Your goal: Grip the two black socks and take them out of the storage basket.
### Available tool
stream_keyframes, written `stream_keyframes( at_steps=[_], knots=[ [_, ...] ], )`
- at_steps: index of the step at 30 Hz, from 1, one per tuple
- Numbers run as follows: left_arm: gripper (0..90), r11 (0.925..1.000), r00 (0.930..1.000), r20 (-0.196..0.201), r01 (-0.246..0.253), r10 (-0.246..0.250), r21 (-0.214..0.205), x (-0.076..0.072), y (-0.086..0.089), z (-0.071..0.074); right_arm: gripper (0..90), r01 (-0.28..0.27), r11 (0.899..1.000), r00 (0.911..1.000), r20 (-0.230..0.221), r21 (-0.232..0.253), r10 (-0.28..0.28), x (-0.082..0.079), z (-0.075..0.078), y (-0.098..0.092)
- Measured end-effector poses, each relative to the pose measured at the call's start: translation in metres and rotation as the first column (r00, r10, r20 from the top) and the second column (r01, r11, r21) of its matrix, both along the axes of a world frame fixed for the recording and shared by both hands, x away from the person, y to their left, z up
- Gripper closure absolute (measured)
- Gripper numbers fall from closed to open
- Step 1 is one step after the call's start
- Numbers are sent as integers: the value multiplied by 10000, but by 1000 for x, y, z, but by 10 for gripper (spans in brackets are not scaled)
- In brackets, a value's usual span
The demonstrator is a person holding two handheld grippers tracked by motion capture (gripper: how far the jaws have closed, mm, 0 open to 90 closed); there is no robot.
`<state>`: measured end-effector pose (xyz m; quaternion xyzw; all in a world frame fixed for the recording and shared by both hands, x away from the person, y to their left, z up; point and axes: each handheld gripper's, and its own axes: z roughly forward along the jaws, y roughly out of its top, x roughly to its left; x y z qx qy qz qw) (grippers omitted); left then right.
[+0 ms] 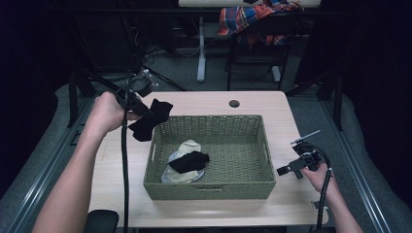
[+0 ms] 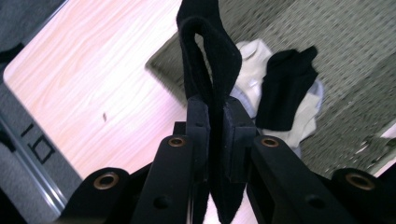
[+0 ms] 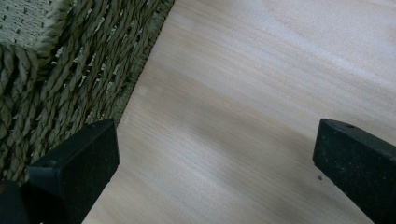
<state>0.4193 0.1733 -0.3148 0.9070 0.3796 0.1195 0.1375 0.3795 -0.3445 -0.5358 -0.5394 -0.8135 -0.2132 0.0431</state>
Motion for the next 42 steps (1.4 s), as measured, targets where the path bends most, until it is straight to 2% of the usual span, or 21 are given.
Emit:
stream_keyframes(
  at_steps=[7,8,9,10,11,12,14,18,20,24,25,27,28,33,36,38,39,40,42],
  knots=[
    [837,9970,9970,46,-775,775,6,-6,32,-3,3,0,10000,10000,-19,-9,0,0,0,0],
    [837,9970,9970,46,-775,775,6,-6,32,-3,3,0,10000,10000,-19,-9,0,0,0,0],
    [836,9955,9955,19,-949,949,-29,-9,41,-5,3,-9,10000,10000,-38,-6,9,0,0,0],
    [836,9941,9941,30,-1084,1084,-54,-10,45,-7,3,289,9996,9995,112,78,-289,-1,-2,2],
    [836,9941,9941,30,-1084,1084,-54,-10,45,-7,4,141,9999,9999,46,69,-141,0,-1,1],
    [837,9917,9917,-26,-1284,1284,-38,-11,55,-12,4,6,10000,10000,-24,-13,-6,0,0,0],
    [836,9901,9901,-98,-1402,1401,-19,-12,59,-15,4,-27,10000,10000,-38,-44,26,0,0,0],
    [836,9816,9814,-267,-1905,1901,-119,-15,78,-31,4,-8,10000,10000,-32,-34,8,0,0,0],
    [837,9804,9801,-298,-1968,1964,-130,-15,82,-34,4,-6,10000,10000,-32,-33,6,0,0,0],
    [838,9720,9712,-540,-2335,2319,-254,-16,95,-50,4,-4,10000,10000,-45,-32,4,0,-1,0],
    [839,9706,9698,-562,-2391,2373,-271,-16,97,-54,4,231,9997,9997,64,77,-231,-1,-2,1],
    [839,9675,9668,-576,-2510,2489,-320,-16,100,-60,4,-14,10000,10000,-69,-41,14,0,0,0],
    [839,9663,9654,-654,-2550,2524,-343,-16,102,-63,4,222,9997,9997,52,72,-222,-1,-2,1],
    [839,9588,9564,-928,-2814,2768,-401,-15,109,-83,5,-58,10000,10000,-78,-64,57,0,0,0],
    [839,9522,9488,-1143,-3016,2946,-491,-14,112,-98,4,14,10000,10000,-54,-22,-14,0,-1,0],
    [839,9514,9464,-1283,-3044,2964,-471,-13,113,-104,5,3,10000,10000,-54,-25,-3,0,-1,0],
    [839,9507,9431,-1404,-3084,3013,-310,-13,112,-115,5,-3,10000,10000,-51,-30,3,0,-1,0],
    [839,9507,9431,-1404,-3084,3013,-310,-13,112,-115,5,-15,10000,10000,-59,-32,14,0,-1,0],
    [839,9481,9386,-1611,-3153,3052,-413,-12,113,-128,5,-23,10000,10000,-78,-53,22,0,-1,0]
  ],
)
